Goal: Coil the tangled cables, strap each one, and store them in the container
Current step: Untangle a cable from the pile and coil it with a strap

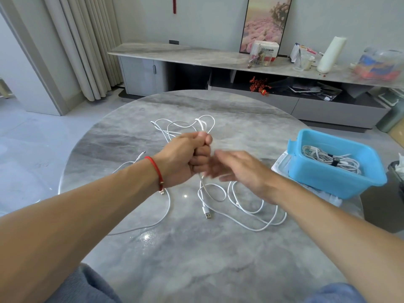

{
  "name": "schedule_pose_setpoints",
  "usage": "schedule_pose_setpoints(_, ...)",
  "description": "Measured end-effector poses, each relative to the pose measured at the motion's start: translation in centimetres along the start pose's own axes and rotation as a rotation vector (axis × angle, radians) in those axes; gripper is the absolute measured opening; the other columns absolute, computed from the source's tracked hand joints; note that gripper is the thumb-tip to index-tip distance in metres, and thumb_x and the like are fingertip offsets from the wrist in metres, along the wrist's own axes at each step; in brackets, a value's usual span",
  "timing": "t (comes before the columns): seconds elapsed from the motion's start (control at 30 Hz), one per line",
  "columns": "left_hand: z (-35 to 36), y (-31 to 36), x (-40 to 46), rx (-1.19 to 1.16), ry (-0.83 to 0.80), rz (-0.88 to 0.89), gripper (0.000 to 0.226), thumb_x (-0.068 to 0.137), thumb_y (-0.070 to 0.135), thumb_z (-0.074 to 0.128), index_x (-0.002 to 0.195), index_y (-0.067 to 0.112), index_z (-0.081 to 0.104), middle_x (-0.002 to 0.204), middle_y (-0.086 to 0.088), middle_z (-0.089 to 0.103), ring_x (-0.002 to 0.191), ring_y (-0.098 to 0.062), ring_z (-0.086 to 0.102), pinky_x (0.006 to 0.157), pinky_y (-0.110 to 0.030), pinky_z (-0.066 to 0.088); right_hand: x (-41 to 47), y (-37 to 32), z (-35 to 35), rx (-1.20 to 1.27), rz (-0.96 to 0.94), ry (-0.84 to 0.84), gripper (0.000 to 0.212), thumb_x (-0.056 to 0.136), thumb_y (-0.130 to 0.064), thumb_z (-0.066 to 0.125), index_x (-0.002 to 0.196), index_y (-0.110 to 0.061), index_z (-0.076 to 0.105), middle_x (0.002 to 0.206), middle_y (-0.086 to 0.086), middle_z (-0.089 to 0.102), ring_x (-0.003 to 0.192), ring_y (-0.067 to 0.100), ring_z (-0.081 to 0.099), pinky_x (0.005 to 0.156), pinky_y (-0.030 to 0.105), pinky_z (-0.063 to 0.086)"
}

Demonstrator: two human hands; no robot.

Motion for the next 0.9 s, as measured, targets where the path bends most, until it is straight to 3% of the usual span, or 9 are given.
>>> schedule_pose_setpoints(0.07, -1.2, 0.6, 0.1, -0.057, 0.055, 0.01, 0.033, 0.109, 0.017, 0.029, 0.08, 0.015, 0.046, 0.058, 0.004, 0.024, 0.041, -0.007, 0.017, 0.042, -0.021, 0.018, -0.6, 0.9, 1.3, -0.215, -0.001, -0.2, 0.036, 0.107, -0.039, 0.047, 0.105, -0.014, 0.073, 0.101, 0.004, 0.08, 0.109, 0.019, 0.07, 0.111, 0.046, 0.044)
schedule_pose_setpoints(0.13, -2.1, 0.8, 0.0, -0.071, 0.072, -0.002, 0.033, 0.109, 0.018, 0.03, 0.081, 0.015, 0.046, 0.058, 0.004, 0.023, 0.041, -0.008, 0.02, 0.042, -0.022, 0.021, -0.9, 0.9, 1.7, -0.382, -0.065, -0.285, 0.028, 0.104, -0.033, 0.054, 0.091, -0.02, 0.075, 0.09, -0.003, 0.079, 0.098, 0.022, 0.07, 0.099, 0.049, 0.05)
schedule_pose_setpoints(0.2, -2.7, 0.6, -0.2, 0.013, 0.067, -0.026, 0.032, 0.11, 0.019, 0.031, 0.083, 0.013, 0.046, 0.055, 0.003, 0.027, 0.047, -0.012, 0.035, 0.046, -0.022, 0.036, -0.8, 0.5, 1.4, -0.503, -0.131, -0.245, 0.023, 0.101, -0.029, 0.058, 0.088, -0.024, 0.076, 0.075, -0.006, 0.074, 0.077, 0.016, 0.071, 0.077, 0.044, 0.053)
schedule_pose_setpoints(0.27, -2.6, 0.0, -0.5, 0.167, 0.033, -0.069, 0.031, 0.11, 0.02, 0.033, 0.086, 0.011, 0.049, 0.054, -0.001, 0.042, 0.066, -0.022, 0.059, 0.071, -0.036, 0.058, -0.5, -0.2, 0.6, -0.626, -0.214, -0.122, 0.02, 0.098, -0.034, 0.061, 0.086, -0.029, 0.076, 0.068, -0.002, 0.068, 0.065, 0.011, 0.065, 0.067, 0.038, 0.05)
schedule_pose_setpoints(0.37, -1.7, -1.4, -1.2, 0.313, -0.066, -0.163, 0.031, 0.109, 0.021, 0.036, 0.088, 0.005, 0.051, 0.086, -0.022, 0.064, 0.086, -0.033, 0.07, 0.095, -0.056, 0.053, -0.3, -1.4, 0.0, -0.744, -0.335, 0.03, 0.021, 0.096, -0.04, 0.064, 0.083, -0.028, 0.075, 0.066, -0.004, 0.063, 0.066, 0.011, 0.057, 0.064, 0.035, 0.047)
schedule_pose_setpoints(0.47, -0.7, -2.4, -1.6, 0.411, -0.138, -0.212, 0.038, 0.11, 0.022, 0.035, 0.104, -0.009, 0.056, 0.099, -0.026, 0.063, 0.093, -0.041, 0.07, 0.088, -0.053, 0.058, -0.4, -2.1, -0.4, -0.846, -0.371, 0.118, 0.024, 0.097, -0.043, 0.064, 0.084, -0.026, 0.074, 0.069, -0.01, 0.063, 0.071, 0.012, 0.057, 0.067, 0.036, 0.047)
schedule_pose_setpoints(0.67, -0.1, -2.9, -1.8, 0.438, -0.15, -0.26, 0.034, 0.109, 0.021, 0.039, 0.113, -0.007, 0.057, 0.082, -0.017, 0.066, 0.065, -0.025, 0.066, 0.067, -0.038, 0.061, -0.8, -2.6, -1.6, -0.982, -0.3, 0.227, 0.028, 0.094, -0.056, 0.064, 0.086, -0.031, 0.075, 0.085, -0.009, 0.072, 0.087, 0.017, 0.064, 0.074, 0.036, 0.051)
schedule_pose_setpoints(0.8, -0.4, -2.9, -1.5, 0.472, -0.181, -0.31, 0.032, 0.108, 0.021, 0.041, 0.112, -0.001, 0.064, 0.067, -0.002, 0.049, 0.052, -0.011, 0.031, 0.049, -0.021, 0.033, -0.8, -2.7, -1.9, -1.015, -0.26, 0.28, 0.042, 0.086, -0.07, 0.064, 0.08, -0.029, 0.071, 0.08, -0.01, 0.067, 0.082, 0.017, 0.061, 0.071, 0.036, 0.048)
schedule_pose_setpoints(0.9, -1.0, -2.2, -1.2, 0.761, -0.154, -0.227, 0.029, 0.108, 0.022, 0.04, 0.092, 0.011, 0.061, 0.063, 0.003, 0.044, 0.051, -0.011, 0.026, 0.046, -0.02, 0.027, -0.7, -2.5, -2.7, -0.983, -0.232, 0.245, 0.031, 0.092, -0.057, 0.067, 0.092, -0.026, 0.069, 0.088, -0.012, 0.065, 0.093, 0.018, 0.061, 0.078, 0.038, 0.05)
Point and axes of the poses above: each hand's wrist, its own x-axis towards the middle knuckle, its own z-axis out of the palm, y = z × x, the point moved 6 cm from there along x, towards the middle knuckle
